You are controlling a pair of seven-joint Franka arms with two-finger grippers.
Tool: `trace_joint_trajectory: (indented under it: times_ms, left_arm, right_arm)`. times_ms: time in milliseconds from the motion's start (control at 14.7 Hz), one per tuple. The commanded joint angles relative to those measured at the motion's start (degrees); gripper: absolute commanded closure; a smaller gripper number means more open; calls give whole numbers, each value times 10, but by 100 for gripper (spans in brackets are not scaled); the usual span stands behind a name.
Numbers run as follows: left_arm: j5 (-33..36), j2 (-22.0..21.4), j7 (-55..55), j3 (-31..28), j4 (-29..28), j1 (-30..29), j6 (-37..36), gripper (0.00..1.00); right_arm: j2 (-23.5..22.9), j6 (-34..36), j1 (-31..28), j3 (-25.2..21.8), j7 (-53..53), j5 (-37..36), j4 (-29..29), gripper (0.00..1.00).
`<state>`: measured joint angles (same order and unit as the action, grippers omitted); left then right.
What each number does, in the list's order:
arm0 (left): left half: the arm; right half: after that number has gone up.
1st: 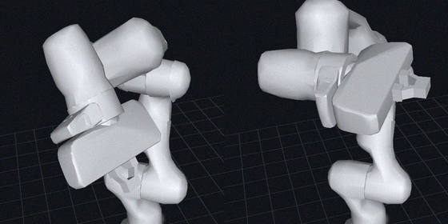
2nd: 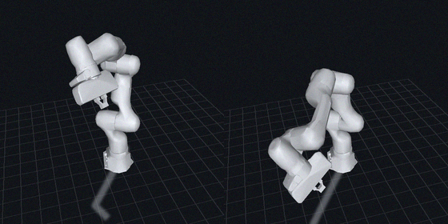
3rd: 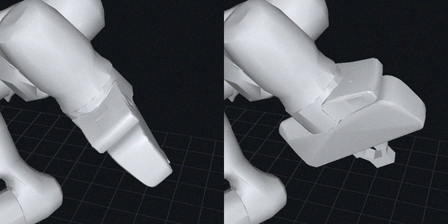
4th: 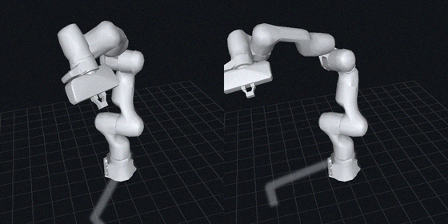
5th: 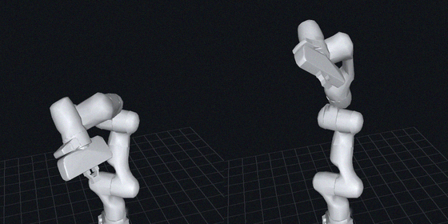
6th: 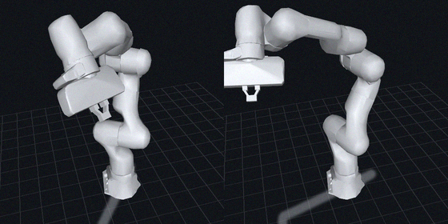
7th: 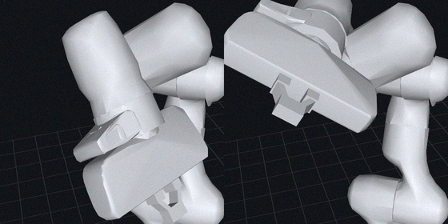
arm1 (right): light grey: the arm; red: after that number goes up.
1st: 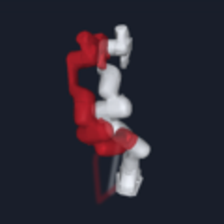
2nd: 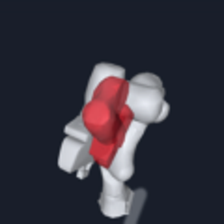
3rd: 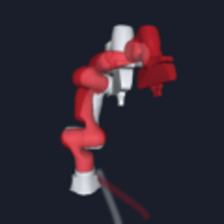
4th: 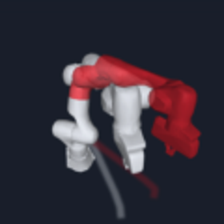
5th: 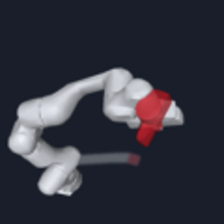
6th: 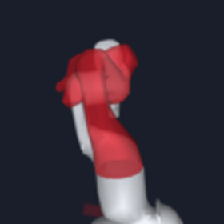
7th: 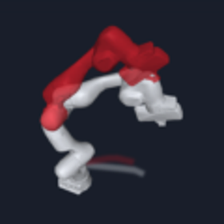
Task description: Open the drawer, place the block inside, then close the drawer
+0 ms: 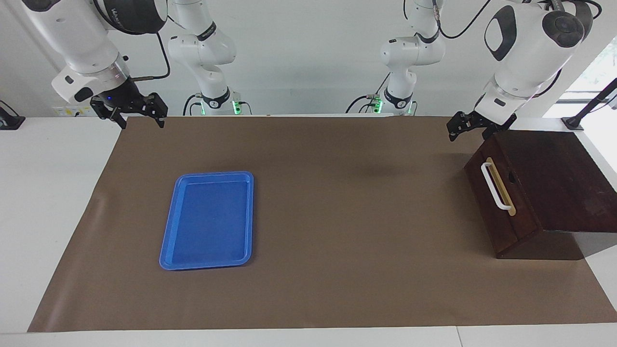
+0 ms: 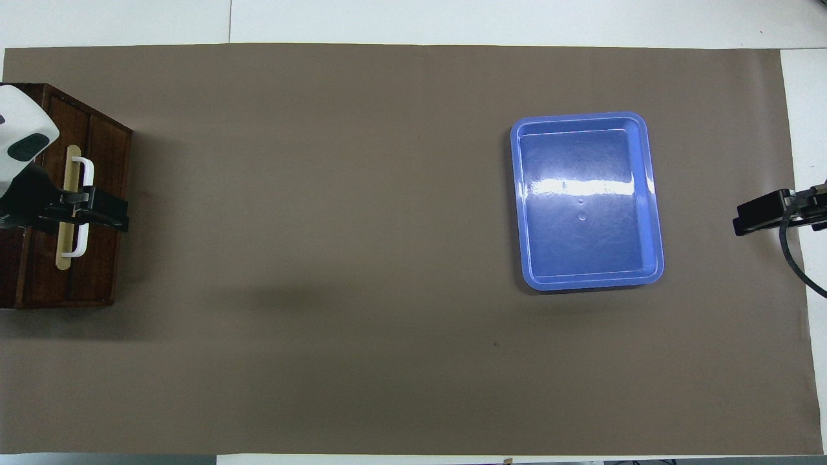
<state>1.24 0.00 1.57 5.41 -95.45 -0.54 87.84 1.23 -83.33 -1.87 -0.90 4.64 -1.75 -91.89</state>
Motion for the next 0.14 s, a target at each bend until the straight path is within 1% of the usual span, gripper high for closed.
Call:
trace_joint_trajectory:
  times_ms: [0, 68]
  left_arm:
    - [1, 3, -16, -8, 11, 0, 0, 0]
    - [0, 2, -15, -8, 11, -1, 3, 0]
  right_arm:
    - [6, -6, -4, 3, -3, -3, -5, 0]
    - [6, -6, -4, 3, -3, -3, -5, 0]
